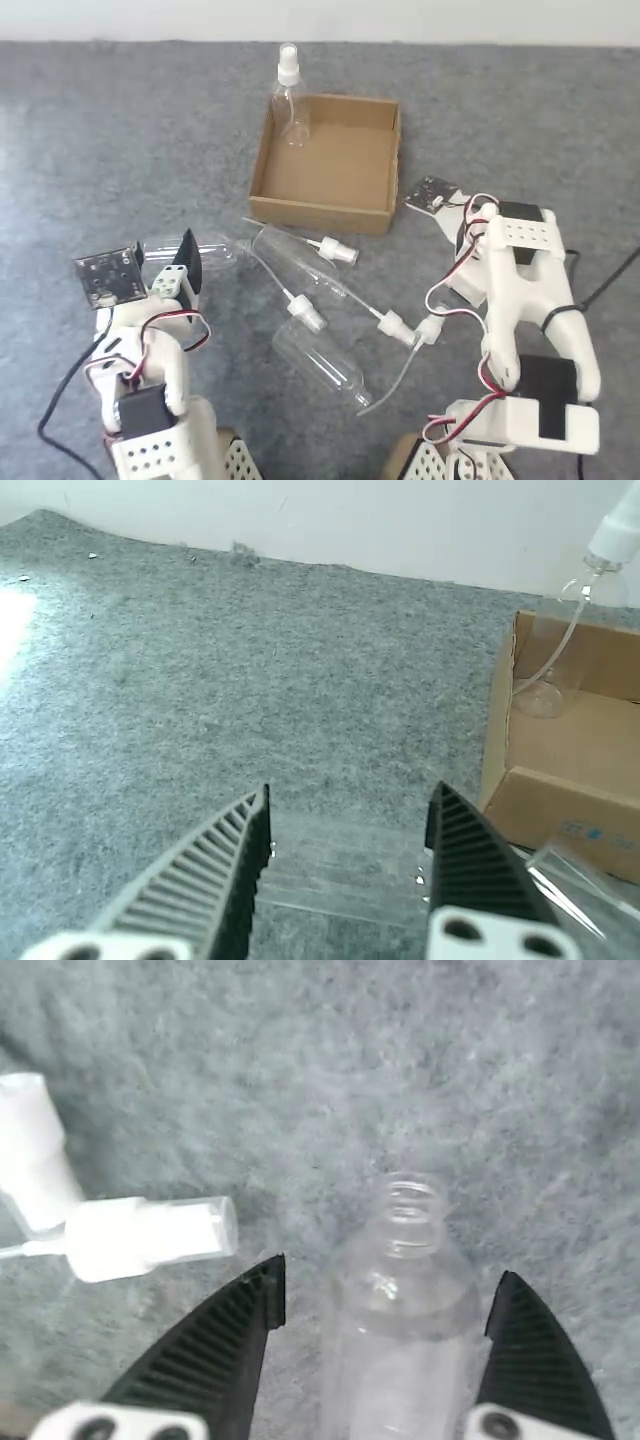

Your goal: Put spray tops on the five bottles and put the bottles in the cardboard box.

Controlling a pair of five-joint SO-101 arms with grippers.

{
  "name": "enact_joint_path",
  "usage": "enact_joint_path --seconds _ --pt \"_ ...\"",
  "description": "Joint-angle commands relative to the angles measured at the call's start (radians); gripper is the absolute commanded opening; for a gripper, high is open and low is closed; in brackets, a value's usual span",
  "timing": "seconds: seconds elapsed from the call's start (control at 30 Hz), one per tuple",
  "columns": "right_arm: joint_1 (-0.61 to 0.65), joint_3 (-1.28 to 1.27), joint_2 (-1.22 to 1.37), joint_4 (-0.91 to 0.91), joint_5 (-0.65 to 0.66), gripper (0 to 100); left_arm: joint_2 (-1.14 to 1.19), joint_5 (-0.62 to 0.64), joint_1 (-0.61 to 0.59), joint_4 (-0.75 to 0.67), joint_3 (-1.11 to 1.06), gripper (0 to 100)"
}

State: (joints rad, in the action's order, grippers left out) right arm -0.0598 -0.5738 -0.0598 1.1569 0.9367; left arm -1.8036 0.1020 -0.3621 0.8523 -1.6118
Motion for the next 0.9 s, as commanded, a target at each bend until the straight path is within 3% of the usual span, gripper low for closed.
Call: enact_joint_path --seconds 0.0,0.37,0.7,0.87 --pt "-0.013 0.017 -0.012 -0.019 0.015 28.1 -0.015 -0.008 -0.005 -0.029 0.008 24" --pt "-0.077 0.012 -0.001 -0.019 0.063 28.1 -0.015 -0.008 -0.005 -0.029 0.008 24" --pt "-0.048 0.017 0.047 -0.027 0.063 28.0 -0.015 -0.008 -0.005 -0.029 0.008 24" --pt "-0.053 0.015 0.067 -0.073 0.063 17.4 -0.015 -0.008 -0.005 -0.029 0.008 24"
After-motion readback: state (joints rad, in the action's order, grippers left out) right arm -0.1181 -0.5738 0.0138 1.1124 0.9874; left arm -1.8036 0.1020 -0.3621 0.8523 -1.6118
